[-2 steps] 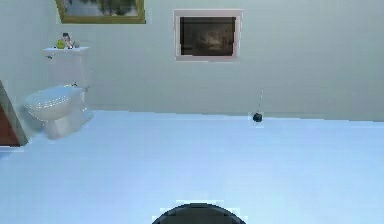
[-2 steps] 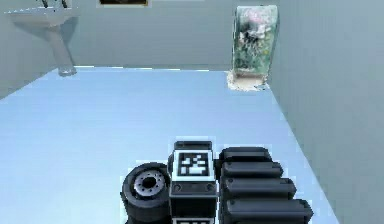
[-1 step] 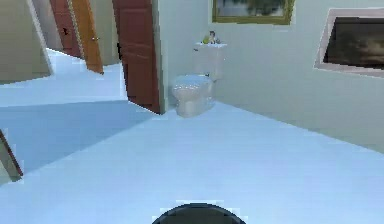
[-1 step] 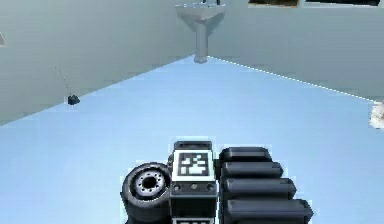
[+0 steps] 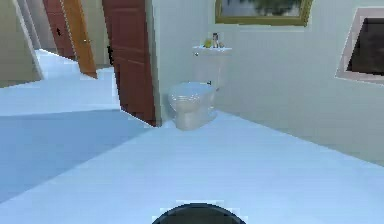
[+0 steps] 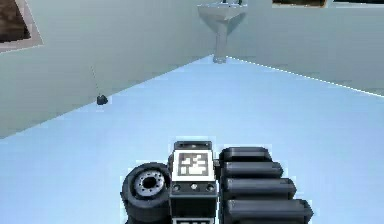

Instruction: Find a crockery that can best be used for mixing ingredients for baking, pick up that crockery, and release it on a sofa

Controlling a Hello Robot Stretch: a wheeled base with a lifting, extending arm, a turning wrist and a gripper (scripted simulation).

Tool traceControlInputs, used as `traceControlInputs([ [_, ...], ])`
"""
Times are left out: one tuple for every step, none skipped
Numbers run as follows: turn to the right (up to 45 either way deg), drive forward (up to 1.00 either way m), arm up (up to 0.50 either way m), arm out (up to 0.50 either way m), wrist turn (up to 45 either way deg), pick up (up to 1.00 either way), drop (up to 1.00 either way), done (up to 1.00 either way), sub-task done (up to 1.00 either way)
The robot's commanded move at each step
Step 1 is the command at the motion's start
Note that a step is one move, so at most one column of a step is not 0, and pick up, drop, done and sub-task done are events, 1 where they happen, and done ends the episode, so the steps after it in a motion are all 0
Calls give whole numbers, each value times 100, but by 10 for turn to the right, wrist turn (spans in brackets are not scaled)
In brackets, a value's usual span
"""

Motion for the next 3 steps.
traceControlInputs([
  [-450, 0, 0, 0, 0, 0, 0, 0, 0],
  [0, 10, 0, 0, 0, 0, 0, 0, 0],
  [90, 0, 0, 0, 0, 0, 0, 0, 0],
])
